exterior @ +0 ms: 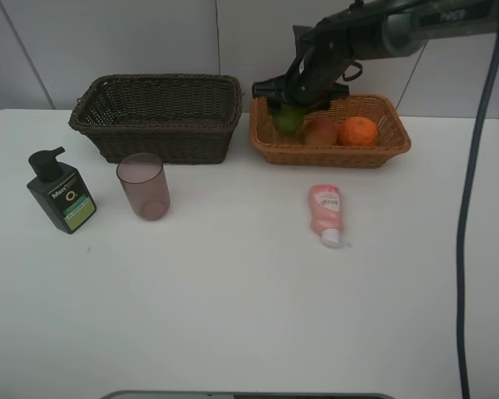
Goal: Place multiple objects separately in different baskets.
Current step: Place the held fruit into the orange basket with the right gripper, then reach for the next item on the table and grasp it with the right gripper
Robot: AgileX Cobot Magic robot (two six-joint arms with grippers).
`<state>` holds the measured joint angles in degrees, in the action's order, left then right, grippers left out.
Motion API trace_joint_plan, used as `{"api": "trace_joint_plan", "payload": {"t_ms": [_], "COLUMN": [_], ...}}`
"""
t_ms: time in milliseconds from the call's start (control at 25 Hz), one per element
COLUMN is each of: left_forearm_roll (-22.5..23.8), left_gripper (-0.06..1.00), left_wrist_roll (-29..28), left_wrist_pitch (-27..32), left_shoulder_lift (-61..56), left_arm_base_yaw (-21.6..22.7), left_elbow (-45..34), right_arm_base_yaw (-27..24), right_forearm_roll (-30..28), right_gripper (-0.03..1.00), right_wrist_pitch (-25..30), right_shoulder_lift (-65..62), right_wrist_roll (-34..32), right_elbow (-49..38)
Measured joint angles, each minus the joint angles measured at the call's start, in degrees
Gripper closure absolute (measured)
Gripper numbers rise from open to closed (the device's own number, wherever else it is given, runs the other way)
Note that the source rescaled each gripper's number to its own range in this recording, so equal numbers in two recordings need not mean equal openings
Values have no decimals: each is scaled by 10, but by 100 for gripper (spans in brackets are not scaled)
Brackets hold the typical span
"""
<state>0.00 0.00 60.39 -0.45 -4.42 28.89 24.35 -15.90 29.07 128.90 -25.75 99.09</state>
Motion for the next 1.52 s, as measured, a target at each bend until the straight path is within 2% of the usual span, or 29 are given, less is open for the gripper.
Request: {"api": "trace_joint_plan", "payload": {"t_ms": [80,200,400,520,600,800,920,1000,1160,1520], "left_forearm_roll": [0,0,0,0,0,0,0,0,0,0], "left_gripper": [3,3,3,3,3,3,3,3,3,3], "left_wrist_roll": [0,0,0,0,0,0,0,0,0,0], "left_wrist_pitch": [0,0,0,0,0,0,0,0,0,0], "left_shoulder_lift": [0,0,0,0,0,0,0,0,0,0], "left_arm_base_yaw": [0,0,0,0,0,0,0,0,0,0], "left_elbow": [0,0,0,0,0,0,0,0,0,0], "right_arm_base_yaw": [0,0,4,13,19,23,28,29,29,28], "right_forearm_roll": [0,0,5,6,6,8,15,33,68,79], "right_gripper": [34,21,19,19,19,19,18,18,18,18], "right_wrist_pitch": [1,6,22,64,108,264,311,309,264,160], "right_shoulder_lift": [0,0,-20,-45,-62,-84,-95,-109,-129,-130], "right_wrist_roll": [0,0,0,0,1,1,3,5,7,7], "right_elbow": [0,0,0,0,0,-1,-27,-61,-140,-273]}}
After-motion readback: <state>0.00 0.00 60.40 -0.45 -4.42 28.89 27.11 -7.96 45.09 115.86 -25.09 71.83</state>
